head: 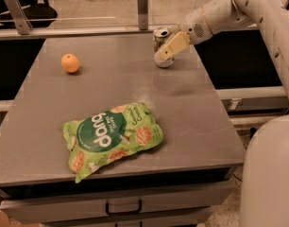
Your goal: Knock 7up can over
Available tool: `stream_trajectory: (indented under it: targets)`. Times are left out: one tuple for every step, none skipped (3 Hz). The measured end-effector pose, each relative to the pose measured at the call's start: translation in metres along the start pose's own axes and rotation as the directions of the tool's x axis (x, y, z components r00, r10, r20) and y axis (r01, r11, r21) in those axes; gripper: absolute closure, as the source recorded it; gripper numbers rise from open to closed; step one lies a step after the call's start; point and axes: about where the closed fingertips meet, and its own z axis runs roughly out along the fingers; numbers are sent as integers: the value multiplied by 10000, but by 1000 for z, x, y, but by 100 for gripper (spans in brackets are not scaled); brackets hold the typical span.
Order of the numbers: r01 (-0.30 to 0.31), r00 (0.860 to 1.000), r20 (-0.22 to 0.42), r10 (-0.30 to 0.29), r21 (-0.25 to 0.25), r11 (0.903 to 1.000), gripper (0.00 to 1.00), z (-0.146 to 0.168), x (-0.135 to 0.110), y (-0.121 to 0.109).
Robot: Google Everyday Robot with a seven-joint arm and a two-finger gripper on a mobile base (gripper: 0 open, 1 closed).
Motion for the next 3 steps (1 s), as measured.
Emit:
stream_trajectory:
  targets:
    - [1086, 9936, 457, -1037, -1249, 9862, 0, 6, -37, 59]
    - [1884, 9806, 908, -1735, -1973, 9621, 0, 3, -65, 101]
    - [2197, 9734, 1052, -2037, -1745, 9598, 0, -11, -75, 111]
